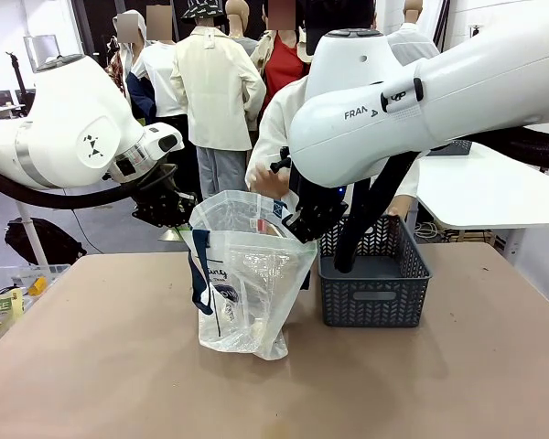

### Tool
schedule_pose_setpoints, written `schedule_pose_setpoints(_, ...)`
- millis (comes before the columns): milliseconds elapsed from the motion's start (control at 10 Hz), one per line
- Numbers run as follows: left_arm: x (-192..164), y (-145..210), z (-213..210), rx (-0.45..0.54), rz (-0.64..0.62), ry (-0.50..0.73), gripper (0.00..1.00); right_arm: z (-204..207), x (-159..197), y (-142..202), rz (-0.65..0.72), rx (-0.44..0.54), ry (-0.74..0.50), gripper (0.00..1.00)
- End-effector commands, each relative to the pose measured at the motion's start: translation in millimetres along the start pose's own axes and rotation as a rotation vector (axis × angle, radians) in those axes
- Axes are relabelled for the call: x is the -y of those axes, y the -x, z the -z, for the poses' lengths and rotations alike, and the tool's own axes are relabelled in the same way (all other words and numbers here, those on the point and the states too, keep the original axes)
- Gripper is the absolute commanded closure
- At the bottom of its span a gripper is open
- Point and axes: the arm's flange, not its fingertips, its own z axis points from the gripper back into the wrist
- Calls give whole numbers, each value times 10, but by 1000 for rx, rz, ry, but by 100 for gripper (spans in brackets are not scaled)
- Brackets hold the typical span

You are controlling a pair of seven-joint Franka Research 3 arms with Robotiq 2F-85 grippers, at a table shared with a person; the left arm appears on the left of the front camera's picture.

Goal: Transfer purchased items from the store into the shopping bag.
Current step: Move the Reusable shopping bag to the right side of the table.

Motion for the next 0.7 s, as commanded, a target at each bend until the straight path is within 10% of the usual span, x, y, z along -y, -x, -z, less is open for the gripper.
schedule_pose_setpoints(0,-11,-6,-7,1,-1,-1,100,0,0,0,0,0,0,100)
schedule_pose_setpoints(500,-45,-31,70,0,-21,176,100,0,-369,-252,-213,22,-30,100)
schedule_pose_setpoints(600,-51,-25,108,-10,-26,210,84,4,-403,-279,-230,28,-34,100)
